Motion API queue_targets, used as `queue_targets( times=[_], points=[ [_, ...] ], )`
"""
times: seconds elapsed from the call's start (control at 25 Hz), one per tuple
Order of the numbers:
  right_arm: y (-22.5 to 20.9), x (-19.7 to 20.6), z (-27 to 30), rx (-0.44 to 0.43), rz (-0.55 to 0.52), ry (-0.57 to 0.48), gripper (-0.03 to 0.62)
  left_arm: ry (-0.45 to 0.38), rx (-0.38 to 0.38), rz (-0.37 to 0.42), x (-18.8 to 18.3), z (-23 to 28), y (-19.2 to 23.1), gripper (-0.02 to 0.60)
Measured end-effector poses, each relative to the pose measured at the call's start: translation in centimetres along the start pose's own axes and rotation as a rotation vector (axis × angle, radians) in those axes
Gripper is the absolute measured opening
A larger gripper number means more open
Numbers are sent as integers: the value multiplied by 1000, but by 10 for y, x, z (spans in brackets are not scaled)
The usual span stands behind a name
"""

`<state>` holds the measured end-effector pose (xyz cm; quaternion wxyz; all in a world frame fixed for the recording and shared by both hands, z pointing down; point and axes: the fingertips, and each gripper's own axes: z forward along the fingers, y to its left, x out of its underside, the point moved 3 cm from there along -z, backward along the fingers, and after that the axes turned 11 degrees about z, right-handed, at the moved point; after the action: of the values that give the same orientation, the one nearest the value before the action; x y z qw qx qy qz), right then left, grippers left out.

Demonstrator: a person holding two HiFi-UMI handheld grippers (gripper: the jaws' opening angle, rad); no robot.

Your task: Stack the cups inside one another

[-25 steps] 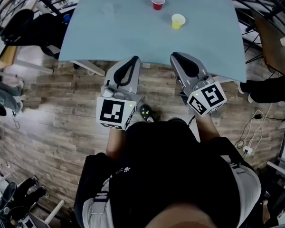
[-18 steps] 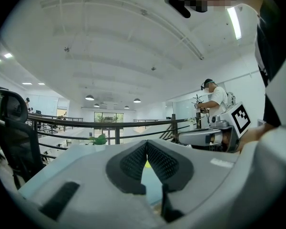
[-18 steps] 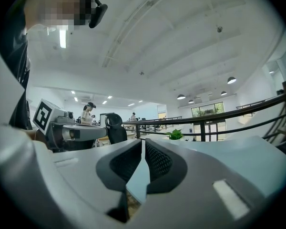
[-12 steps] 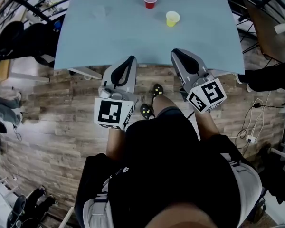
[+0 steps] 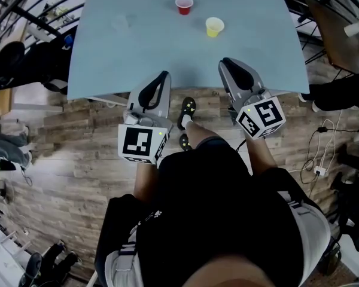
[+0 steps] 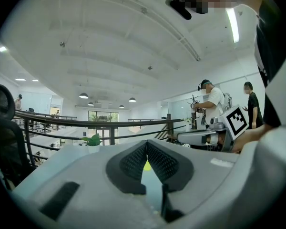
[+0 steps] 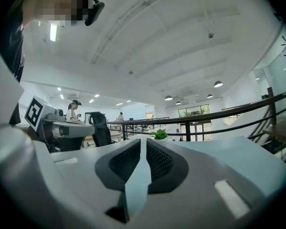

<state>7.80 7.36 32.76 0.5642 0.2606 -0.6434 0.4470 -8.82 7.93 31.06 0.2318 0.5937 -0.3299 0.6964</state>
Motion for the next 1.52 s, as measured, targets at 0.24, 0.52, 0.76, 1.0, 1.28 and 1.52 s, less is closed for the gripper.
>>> queue_targets(
  times=[0.24, 0.52, 0.76, 1.0, 1.28, 1.52],
  points=[
    [-32, 1, 12, 51, 16, -7, 38, 12, 27, 8, 4, 29, 6, -5],
    [-65, 0, 42, 95, 22, -11, 64, 20, 42, 17, 6, 62, 29, -5],
    [-95, 3, 73, 129, 18, 11, 83, 43, 43, 14, 13, 91, 52, -5],
    [-123, 12, 109, 160, 16, 40, 119, 65, 29, -4, 30, 116, 80, -5],
    [-152, 28, 142, 214, 3, 84, 174, 108, 18, -34, 50, 137, 111, -5],
    [-178, 44, 160, 258, -9, 125, 234, 128, 31, -40, 63, 160, 124, -5]
  ],
)
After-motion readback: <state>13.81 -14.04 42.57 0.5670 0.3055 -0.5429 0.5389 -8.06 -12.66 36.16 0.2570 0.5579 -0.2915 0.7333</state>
